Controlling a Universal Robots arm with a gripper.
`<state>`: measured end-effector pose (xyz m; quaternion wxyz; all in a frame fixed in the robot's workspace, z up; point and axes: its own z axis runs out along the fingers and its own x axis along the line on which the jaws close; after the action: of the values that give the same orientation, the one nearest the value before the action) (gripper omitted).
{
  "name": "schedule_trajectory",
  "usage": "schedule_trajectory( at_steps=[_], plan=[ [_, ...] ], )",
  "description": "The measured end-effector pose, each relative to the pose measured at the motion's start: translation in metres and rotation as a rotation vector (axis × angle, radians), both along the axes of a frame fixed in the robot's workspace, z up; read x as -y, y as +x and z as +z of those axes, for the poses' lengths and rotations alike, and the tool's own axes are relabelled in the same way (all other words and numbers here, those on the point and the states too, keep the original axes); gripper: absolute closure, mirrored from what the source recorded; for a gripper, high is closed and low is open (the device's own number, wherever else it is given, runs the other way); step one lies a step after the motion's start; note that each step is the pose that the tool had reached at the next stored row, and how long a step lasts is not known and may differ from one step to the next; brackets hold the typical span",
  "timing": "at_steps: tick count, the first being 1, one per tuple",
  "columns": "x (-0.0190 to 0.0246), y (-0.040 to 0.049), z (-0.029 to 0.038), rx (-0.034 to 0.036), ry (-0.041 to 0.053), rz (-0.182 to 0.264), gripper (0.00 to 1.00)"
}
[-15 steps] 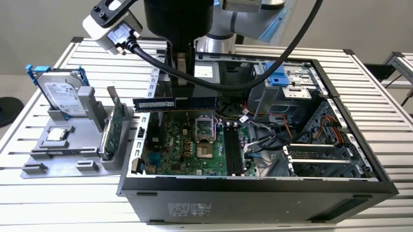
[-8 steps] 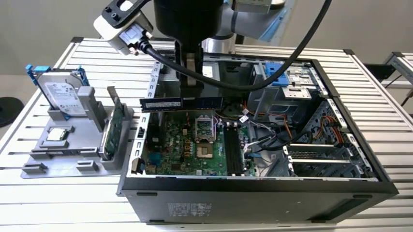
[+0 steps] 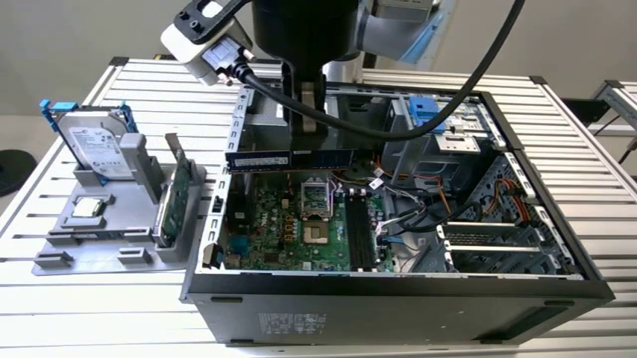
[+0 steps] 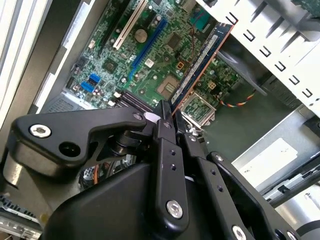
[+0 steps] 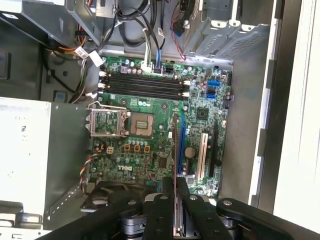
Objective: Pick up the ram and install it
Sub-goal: 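Pick up the ram and move it above insertion slot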
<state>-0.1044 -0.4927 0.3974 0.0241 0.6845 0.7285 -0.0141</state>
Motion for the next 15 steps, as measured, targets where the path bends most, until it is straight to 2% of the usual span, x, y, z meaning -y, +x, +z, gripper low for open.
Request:
schedule_trajectory(
  at_steps=[15],
  plan=[
    [0.0,0.0192,0.0,0.0,-0.0001,0.0,1.0]
  ],
)
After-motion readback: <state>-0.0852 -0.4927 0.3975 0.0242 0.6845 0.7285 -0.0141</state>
